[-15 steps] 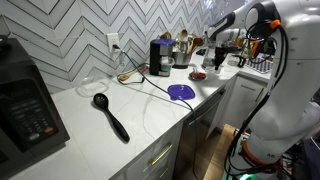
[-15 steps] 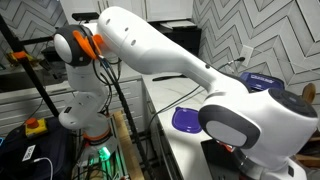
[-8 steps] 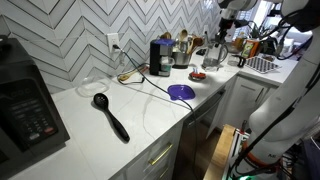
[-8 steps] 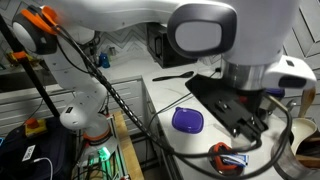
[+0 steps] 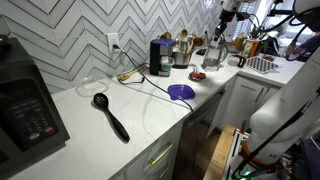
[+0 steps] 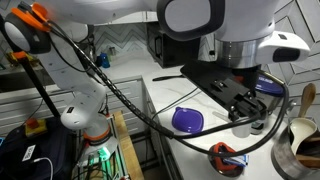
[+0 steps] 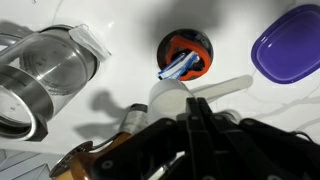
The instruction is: Pick up the little measuring cup and place it on top of the coffee making machine
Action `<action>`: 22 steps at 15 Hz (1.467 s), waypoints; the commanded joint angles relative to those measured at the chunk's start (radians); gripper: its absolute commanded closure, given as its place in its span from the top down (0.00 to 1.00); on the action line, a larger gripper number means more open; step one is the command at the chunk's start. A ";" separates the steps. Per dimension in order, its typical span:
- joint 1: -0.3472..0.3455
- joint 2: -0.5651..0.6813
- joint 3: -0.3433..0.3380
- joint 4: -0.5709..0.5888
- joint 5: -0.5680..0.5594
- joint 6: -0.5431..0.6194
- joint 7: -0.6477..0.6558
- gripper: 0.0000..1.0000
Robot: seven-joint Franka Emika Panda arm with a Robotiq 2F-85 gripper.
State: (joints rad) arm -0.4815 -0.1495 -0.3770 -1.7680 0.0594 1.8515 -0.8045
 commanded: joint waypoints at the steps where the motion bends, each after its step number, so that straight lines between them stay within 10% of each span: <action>1: 0.078 0.044 0.003 0.087 -0.009 0.022 0.088 0.01; 8: 0.214 0.275 0.101 0.457 0.184 -0.072 0.221 0.01; 22: 0.122 0.700 0.196 1.018 0.151 -0.280 0.463 0.01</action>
State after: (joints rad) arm -0.2993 0.4869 -0.2448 -0.8630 0.2146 1.6370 -0.3686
